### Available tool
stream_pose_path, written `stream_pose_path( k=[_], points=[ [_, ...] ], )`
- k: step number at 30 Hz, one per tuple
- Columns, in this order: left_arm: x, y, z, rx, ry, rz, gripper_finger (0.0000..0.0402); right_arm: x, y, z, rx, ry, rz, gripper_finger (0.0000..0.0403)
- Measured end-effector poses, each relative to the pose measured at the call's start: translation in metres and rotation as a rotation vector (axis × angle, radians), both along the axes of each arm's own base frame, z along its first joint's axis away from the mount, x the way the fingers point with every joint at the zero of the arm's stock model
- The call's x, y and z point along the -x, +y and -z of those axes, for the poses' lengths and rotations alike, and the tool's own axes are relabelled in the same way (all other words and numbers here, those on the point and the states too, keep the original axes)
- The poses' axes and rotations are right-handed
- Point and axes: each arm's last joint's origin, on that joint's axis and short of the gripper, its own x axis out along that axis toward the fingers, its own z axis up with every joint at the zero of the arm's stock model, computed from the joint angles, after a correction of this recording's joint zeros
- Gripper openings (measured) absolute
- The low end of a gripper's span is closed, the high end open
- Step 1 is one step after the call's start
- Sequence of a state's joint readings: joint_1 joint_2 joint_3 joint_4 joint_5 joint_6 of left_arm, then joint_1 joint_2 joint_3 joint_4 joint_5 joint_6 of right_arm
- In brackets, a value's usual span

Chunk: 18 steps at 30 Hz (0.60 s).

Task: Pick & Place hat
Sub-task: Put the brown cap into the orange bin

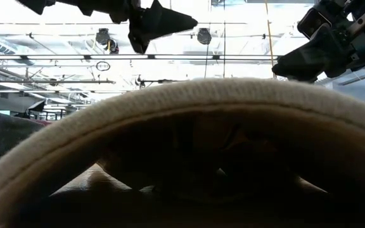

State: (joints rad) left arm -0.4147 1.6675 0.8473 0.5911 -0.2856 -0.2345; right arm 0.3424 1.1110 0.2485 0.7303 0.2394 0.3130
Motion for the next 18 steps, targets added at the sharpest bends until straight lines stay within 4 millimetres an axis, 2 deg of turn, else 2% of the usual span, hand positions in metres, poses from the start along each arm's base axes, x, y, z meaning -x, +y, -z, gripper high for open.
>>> stream_pose_path(
  k=[5, 8, 15, 18],
  points=[
    [-0.009, -0.016, 0.020, 0.005, 0.038, 0.049, 0.0236, 0.000, 0.000, 0.000, 0.000, 0.004, -0.001, 0.0077],
    [-0.016, -0.022, 0.026, 0.013, 0.104, 0.063, 0.0236, 0.000, 0.000, 0.001, -0.008, 0.016, -0.001, 0.0077],
    [-0.023, -0.032, 0.014, -0.047, 0.358, 0.085, 0.0236, 0.000, 0.000, 0.002, -0.008, 0.024, 0.000, 0.0077],
    [-0.025, -0.035, 0.006, -0.073, 0.410, 0.089, 0.0236, 0.001, 0.000, 0.003, -0.005, 0.031, 0.000, 0.0077]
  ],
)
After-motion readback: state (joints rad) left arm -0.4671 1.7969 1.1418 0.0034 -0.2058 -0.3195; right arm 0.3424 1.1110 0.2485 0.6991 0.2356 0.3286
